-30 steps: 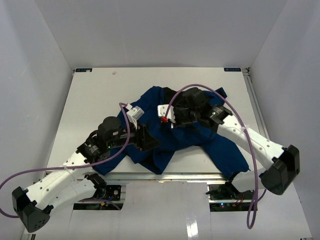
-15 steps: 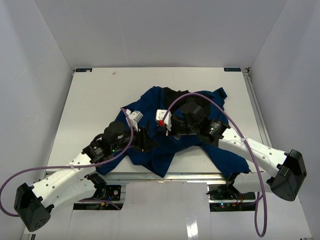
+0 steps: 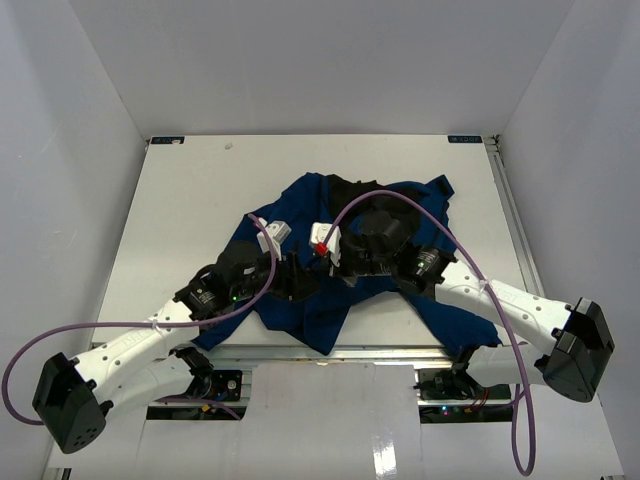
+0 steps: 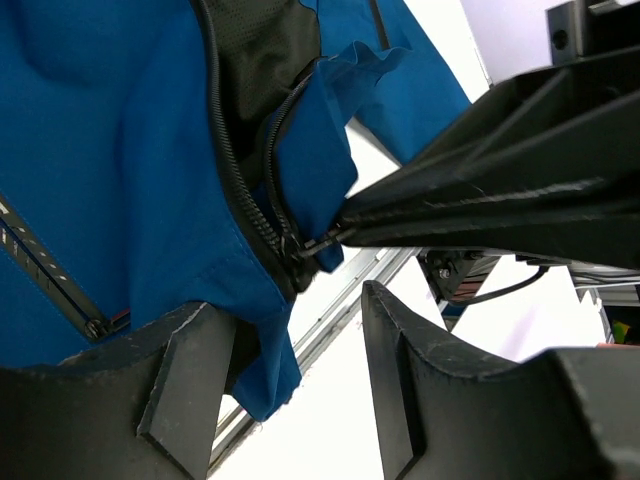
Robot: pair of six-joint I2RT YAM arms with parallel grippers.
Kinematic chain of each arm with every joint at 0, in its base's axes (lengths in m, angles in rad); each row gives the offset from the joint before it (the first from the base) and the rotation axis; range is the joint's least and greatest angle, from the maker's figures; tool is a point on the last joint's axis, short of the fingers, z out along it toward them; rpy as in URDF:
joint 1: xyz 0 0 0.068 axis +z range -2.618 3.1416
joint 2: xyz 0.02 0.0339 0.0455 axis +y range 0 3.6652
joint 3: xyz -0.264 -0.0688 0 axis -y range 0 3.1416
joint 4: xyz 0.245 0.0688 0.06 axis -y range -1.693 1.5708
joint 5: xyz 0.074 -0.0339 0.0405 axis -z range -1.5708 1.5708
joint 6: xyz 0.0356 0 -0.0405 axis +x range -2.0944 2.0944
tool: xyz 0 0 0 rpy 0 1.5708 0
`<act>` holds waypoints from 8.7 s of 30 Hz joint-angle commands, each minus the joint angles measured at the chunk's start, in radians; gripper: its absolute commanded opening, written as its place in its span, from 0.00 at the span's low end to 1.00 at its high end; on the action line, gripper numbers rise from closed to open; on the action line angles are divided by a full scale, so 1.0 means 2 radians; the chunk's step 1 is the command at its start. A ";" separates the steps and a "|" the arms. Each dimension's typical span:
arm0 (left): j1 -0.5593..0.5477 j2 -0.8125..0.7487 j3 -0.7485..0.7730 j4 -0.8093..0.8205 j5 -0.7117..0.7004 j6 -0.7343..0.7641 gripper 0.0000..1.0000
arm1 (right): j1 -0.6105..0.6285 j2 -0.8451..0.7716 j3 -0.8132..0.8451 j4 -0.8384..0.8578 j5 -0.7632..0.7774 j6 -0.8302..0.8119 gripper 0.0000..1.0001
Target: Zip up the jacket
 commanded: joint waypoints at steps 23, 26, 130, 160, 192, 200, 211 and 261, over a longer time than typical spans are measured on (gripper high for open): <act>0.000 -0.151 -0.101 0.090 -0.101 -0.329 0.71 | 0.011 -0.040 -0.021 0.070 0.066 0.119 0.08; 0.000 -0.163 -0.120 0.127 -0.119 -0.344 0.71 | 0.012 -0.044 -0.029 0.083 0.067 0.121 0.08; -0.002 0.085 0.141 0.020 -0.051 0.151 0.87 | -0.135 -0.050 -0.027 0.127 0.009 0.163 0.08; -0.001 -0.105 0.119 -0.095 -0.123 0.073 0.00 | -0.181 -0.019 -0.014 0.133 0.057 0.151 0.08; -0.001 -0.232 0.207 -0.316 -0.418 0.062 0.00 | -0.467 0.393 0.429 0.097 0.078 0.155 0.08; -0.001 -0.244 0.209 -0.323 -0.474 0.058 0.00 | -0.489 0.445 0.517 0.093 0.088 0.151 0.08; -0.001 -0.214 0.046 -0.107 -0.070 0.030 0.00 | -0.450 0.465 0.519 0.169 -0.022 0.167 0.08; -0.008 -0.074 -0.014 0.178 -0.126 0.091 0.98 | -0.182 -0.315 -0.110 -0.072 0.273 0.336 0.90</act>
